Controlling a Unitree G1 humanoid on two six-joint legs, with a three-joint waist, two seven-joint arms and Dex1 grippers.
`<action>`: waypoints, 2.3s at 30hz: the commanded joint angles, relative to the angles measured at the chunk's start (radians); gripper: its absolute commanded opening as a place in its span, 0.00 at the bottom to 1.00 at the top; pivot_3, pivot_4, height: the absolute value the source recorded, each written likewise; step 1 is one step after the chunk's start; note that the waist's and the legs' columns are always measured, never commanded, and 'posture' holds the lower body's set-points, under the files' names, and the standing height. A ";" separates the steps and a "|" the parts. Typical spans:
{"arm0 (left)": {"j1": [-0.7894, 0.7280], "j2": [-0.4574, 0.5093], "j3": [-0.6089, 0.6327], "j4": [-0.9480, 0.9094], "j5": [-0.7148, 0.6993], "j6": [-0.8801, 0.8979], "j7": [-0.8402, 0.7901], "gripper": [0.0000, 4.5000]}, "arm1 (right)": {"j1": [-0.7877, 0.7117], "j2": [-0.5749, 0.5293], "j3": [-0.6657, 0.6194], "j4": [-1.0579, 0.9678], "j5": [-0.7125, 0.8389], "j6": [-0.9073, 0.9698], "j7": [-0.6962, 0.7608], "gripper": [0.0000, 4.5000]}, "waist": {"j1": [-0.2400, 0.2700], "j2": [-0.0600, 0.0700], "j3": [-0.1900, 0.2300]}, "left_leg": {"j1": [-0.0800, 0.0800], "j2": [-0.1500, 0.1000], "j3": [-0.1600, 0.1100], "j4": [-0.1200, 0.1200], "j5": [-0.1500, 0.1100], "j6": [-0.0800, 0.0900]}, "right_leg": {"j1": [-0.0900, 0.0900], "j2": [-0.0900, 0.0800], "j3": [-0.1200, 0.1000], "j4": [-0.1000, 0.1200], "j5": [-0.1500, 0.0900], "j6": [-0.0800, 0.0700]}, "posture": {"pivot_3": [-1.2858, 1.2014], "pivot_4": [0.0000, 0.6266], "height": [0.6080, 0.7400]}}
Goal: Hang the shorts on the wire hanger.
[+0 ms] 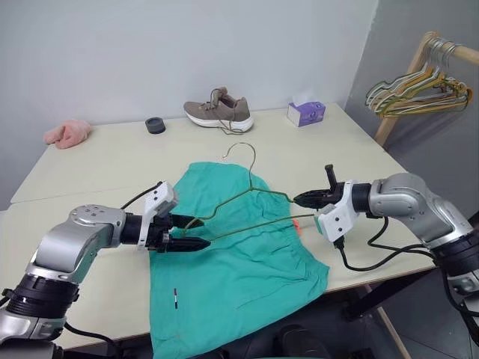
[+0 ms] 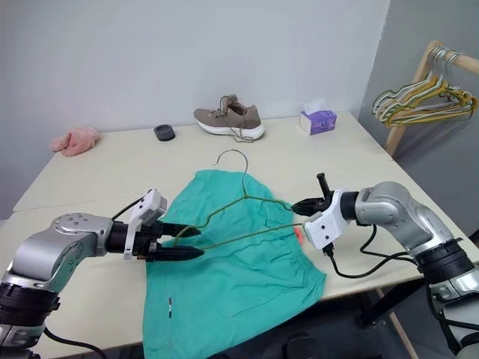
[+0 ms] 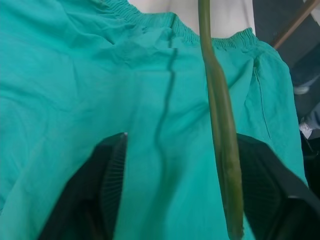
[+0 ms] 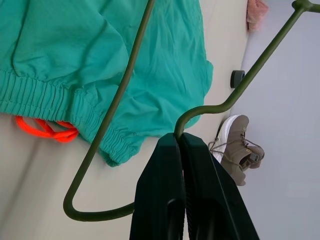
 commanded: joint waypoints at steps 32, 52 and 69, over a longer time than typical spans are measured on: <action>0.038 0.016 -0.028 -0.088 0.121 -0.210 -0.032 0.00 | 0.042 -0.008 -0.025 -0.358 0.513 1.189 0.291 1.00 | -0.003 0.000 0.000 | 0.000 0.001 0.000 0.001 0.000 0.000 | 0.000 0.000 0.000 0.000 0.000 0.001 | 0.43 0.00 1.00; 0.059 -0.009 -0.008 -0.108 0.107 -0.224 -0.029 0.00 | 0.029 0.083 0.071 -0.230 0.460 1.246 0.326 0.01 | -0.001 0.000 -0.001 | 0.000 0.001 -0.001 0.001 0.000 0.000 | 0.000 0.000 -0.001 0.000 0.000 0.002 | 0.44 0.00 1.00; -0.049 -0.111 0.193 0.104 -0.016 -0.094 0.134 0.58 | 0.241 -0.054 -0.176 -0.317 0.603 1.377 0.299 0.00 | 0.000 -0.001 -0.002 | -0.001 0.001 -0.002 0.001 0.000 0.000 | 0.000 0.000 -0.002 0.000 0.000 0.002 | 0.43 0.00 1.00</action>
